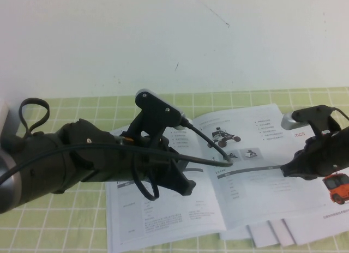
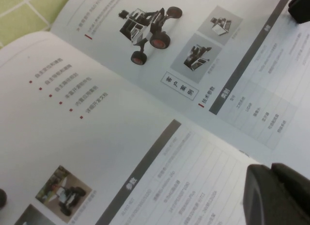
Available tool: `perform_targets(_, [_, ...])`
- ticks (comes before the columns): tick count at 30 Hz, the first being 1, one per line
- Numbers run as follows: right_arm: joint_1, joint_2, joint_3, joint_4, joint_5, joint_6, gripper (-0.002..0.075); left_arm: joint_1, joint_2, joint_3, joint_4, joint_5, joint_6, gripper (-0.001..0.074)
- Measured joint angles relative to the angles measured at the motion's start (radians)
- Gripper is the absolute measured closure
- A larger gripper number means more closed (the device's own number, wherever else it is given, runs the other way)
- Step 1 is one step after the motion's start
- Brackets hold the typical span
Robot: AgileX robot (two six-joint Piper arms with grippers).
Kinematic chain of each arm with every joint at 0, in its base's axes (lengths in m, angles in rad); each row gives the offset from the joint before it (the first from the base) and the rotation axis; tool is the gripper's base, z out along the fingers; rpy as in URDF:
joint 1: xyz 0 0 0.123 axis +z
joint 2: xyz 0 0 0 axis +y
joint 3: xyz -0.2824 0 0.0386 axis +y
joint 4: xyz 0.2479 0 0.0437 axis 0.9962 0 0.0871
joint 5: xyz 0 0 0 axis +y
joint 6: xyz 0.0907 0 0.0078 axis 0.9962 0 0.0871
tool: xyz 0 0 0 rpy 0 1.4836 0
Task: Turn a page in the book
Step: Open the closed book
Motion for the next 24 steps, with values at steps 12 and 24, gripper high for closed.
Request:
perform_targets(12, [0.089,-0.118,0.065,0.092,0.139,-0.065,0.0728,0.000,0.000,0.000,0.000,-0.006,-0.002,0.0738])
perform_targets(24, [0.093,-0.529,0.099,0.073,0.077,-0.065,0.0728,0.000,-0.188,0.029,-0.002,-0.188,-0.002,0.0738])
